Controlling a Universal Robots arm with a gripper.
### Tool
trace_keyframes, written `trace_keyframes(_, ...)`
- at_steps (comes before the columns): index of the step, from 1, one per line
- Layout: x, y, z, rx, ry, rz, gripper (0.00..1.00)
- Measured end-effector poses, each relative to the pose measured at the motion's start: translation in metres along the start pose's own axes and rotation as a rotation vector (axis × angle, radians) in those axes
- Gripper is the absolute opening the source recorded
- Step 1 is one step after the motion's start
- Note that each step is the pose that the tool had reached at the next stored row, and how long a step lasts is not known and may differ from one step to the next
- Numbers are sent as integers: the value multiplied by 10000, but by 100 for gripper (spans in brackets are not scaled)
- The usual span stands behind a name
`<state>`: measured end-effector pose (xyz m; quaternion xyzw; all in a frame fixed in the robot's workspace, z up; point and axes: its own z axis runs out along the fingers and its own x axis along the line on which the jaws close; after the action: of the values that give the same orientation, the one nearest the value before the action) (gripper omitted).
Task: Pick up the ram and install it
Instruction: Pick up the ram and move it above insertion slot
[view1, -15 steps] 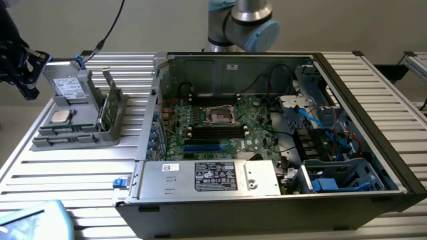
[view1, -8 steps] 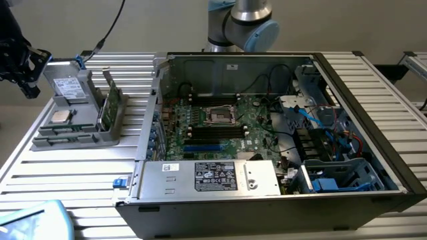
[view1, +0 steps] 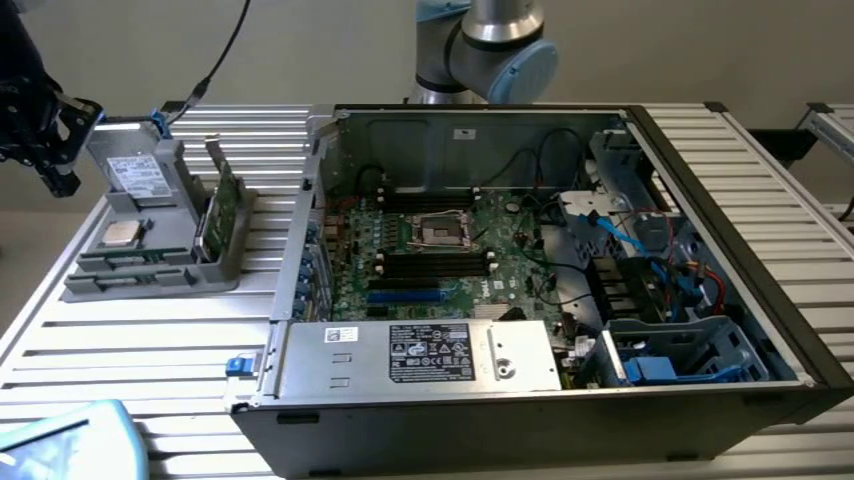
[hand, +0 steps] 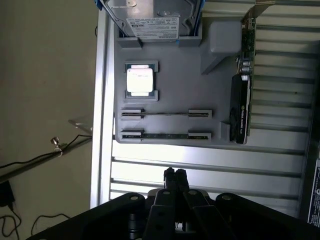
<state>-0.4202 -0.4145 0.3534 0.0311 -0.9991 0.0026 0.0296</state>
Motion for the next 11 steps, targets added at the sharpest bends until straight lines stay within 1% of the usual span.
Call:
trace_keyframes(3,0,0,0,0,0,0,11)
trace_keyframes(5,3,0,-1,-31,-1,-91,11)
trace_keyframes(6,3,0,-1,-58,-4,-229,11)
trace_keyframes(8,3,0,0,-133,-12,-508,11)
trace_keyframes(11,3,0,1,-277,-25,-918,11)
